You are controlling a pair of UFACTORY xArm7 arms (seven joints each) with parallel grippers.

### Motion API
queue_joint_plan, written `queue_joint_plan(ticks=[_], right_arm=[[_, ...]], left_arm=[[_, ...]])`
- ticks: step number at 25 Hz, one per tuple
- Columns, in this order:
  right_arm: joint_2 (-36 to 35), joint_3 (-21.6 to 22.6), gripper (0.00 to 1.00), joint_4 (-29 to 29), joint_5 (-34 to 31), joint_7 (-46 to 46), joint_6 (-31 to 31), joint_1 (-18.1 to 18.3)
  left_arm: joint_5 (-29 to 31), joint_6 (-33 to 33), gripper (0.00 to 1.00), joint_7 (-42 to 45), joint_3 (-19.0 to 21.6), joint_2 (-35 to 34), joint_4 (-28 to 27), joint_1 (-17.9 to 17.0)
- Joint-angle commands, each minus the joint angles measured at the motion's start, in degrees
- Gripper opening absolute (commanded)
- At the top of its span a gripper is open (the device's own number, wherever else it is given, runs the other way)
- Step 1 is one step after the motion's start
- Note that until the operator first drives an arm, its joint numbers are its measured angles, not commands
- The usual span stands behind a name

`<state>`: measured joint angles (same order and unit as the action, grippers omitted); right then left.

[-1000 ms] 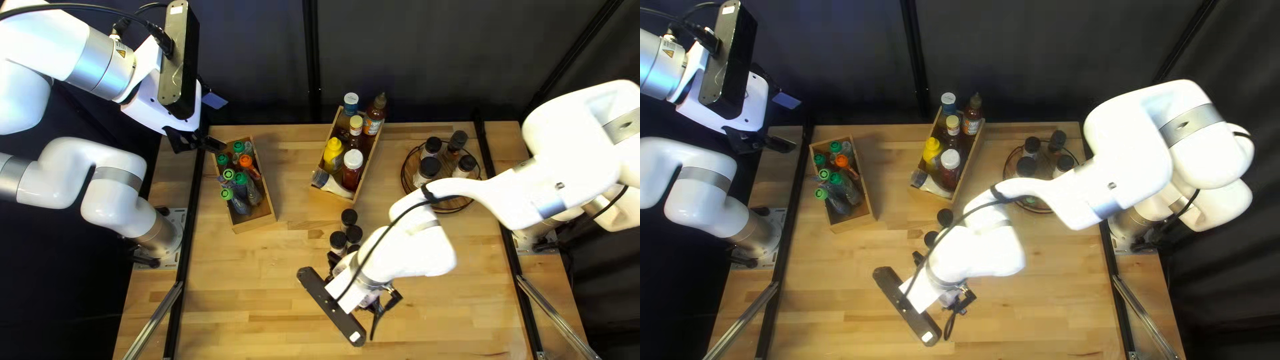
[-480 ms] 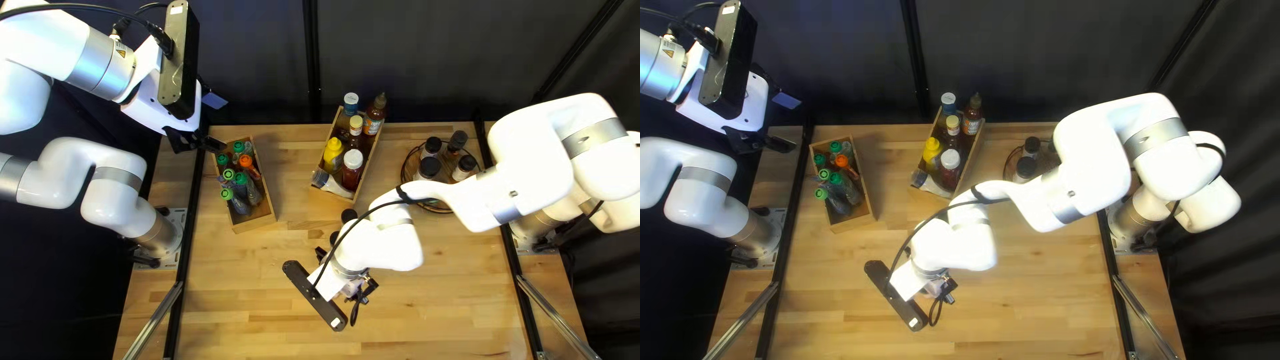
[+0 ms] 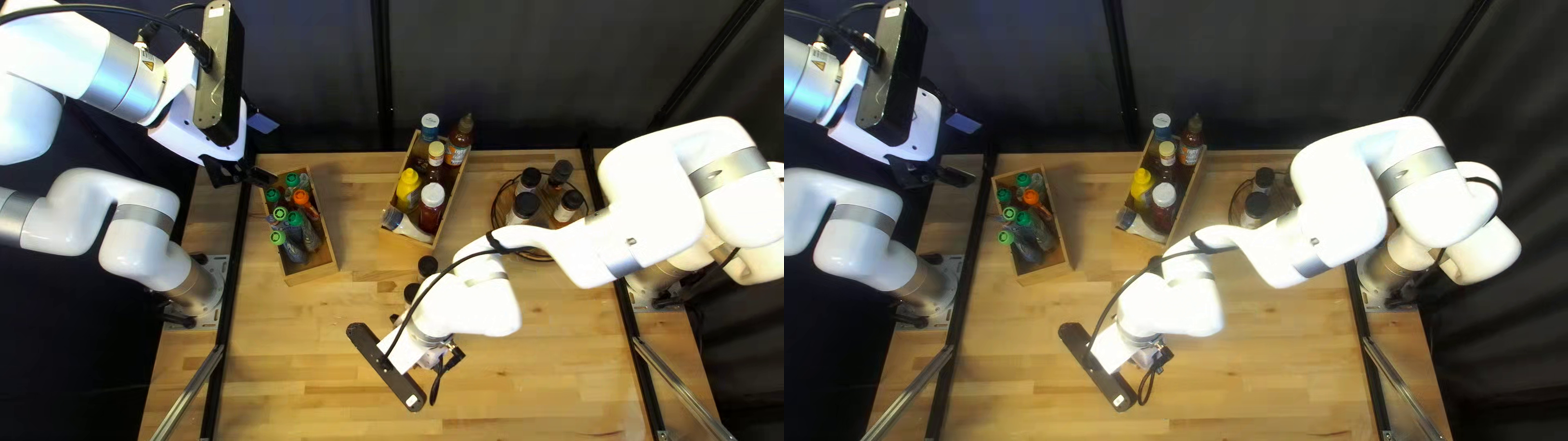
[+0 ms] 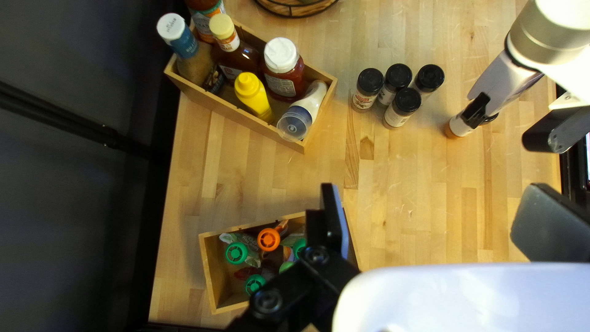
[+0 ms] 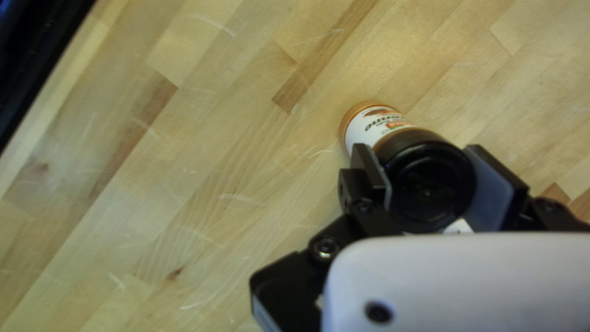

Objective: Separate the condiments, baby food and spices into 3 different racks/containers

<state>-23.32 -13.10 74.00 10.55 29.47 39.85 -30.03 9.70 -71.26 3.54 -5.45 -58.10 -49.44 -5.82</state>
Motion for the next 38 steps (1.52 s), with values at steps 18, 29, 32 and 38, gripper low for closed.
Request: queue_joint_plan(ticks=[18,29,32,38], right_arm=[[37.79,0.82,0.0,-22.41,-18.81,-28.19,20.5,-1.0],[54.07,-0.26,0.0,-38.76,-23.35,-40.57,26.72,7.08],[60.27,0.31,0.0,-43.92,-25.35,-44.21,28.45,10.15],[68.92,2.45,0.0,-50.48,-28.24,-51.15,31.2,15.02]], left_arm=[[0.0,0.0,1.0,0.0,0.0,0.0,0.0,0.0],[0.0,0.0,1.0,0.0,0.0,0.0,0.0,0.0],[0.0,0.0,1.0,0.0,0.0,0.0,0.0,0.0],[0.0,0.0,1.0,0.0,0.0,0.0,0.0,0.0]])
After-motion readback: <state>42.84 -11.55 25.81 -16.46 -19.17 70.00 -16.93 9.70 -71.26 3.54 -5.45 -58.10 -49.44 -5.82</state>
